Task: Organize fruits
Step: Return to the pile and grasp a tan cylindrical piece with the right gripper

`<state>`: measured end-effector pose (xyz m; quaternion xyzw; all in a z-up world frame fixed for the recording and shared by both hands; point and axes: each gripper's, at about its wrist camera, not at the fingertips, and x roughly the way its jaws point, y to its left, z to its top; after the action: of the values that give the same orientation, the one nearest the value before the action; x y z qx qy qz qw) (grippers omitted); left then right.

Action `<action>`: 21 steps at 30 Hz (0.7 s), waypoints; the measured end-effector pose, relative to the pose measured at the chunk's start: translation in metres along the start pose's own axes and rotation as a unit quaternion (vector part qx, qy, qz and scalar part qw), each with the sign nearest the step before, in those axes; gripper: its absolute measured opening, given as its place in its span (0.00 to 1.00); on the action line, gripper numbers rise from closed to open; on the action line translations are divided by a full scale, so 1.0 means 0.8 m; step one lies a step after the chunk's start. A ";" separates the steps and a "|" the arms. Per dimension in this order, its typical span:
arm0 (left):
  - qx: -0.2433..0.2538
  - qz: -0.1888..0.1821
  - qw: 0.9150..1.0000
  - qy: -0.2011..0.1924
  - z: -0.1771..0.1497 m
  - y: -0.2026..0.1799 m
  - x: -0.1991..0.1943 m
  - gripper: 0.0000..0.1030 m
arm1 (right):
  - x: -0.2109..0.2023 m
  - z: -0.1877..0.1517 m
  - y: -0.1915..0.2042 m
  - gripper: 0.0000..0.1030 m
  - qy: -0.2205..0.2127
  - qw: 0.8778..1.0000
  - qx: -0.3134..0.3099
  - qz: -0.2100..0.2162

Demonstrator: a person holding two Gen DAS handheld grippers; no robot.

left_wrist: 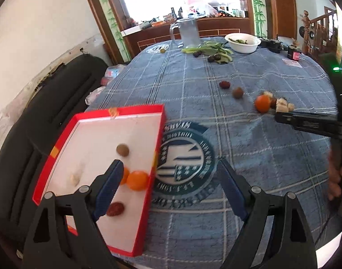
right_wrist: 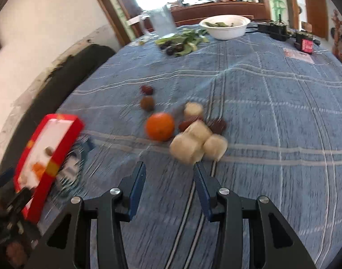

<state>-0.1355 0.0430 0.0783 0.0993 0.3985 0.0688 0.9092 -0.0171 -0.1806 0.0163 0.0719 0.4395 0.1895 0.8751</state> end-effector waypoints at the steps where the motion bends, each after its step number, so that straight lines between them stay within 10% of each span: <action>1: 0.003 -0.003 1.000 -0.002 0.006 -0.005 0.001 0.83 | 0.005 0.005 -0.001 0.42 -0.002 1.000 0.001 -0.009; 9: 0.041 -0.065 0.997 -0.010 0.064 -0.064 0.040 0.83 | 0.005 0.004 -0.014 0.27 -0.013 1.000 -0.002 -0.028; 21: 0.075 -0.146 0.986 0.034 0.108 -0.157 0.122 0.69 | -0.063 0.006 -0.099 0.28 -0.130 0.968 0.203 0.071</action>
<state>-0.0002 -0.0703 0.0368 0.1051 0.4432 -0.0915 0.8855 -0.0194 -0.2731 0.0337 0.3028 0.3448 0.1469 0.8763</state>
